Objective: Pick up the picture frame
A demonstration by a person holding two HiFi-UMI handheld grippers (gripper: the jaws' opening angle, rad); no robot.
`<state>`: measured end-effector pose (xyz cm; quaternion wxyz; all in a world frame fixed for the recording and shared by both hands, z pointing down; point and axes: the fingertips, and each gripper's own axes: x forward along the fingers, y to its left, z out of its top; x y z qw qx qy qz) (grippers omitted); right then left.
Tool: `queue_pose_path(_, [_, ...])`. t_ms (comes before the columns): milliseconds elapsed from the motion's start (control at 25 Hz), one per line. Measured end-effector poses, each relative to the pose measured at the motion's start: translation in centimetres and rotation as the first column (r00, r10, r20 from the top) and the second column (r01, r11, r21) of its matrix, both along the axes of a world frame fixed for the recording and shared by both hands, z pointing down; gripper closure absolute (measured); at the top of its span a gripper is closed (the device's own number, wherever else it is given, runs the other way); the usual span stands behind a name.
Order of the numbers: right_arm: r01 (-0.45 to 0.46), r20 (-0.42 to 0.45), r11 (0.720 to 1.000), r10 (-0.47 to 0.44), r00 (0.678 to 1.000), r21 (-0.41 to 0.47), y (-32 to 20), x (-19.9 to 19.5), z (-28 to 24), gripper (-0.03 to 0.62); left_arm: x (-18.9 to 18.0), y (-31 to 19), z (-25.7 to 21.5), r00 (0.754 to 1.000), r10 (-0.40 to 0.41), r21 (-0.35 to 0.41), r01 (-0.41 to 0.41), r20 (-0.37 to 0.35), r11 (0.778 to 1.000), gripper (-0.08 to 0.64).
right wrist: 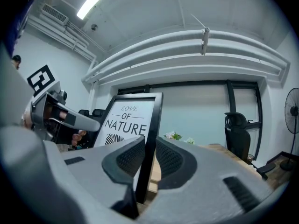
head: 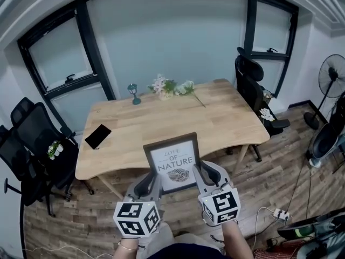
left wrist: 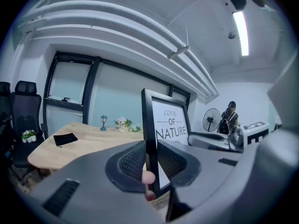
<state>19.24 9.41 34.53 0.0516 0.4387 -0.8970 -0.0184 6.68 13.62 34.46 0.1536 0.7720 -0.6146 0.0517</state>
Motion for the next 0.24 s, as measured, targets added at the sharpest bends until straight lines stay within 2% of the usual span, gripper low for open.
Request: queue_pose_path(240, [0.006,-0.002,1.000,-0.006,1.000,0.001,-0.55,-0.07,0.08,0.518,-0.01,-0.40,0.10,1.000,-0.004,-0.008,0.004,0.003,1.000,0.491])
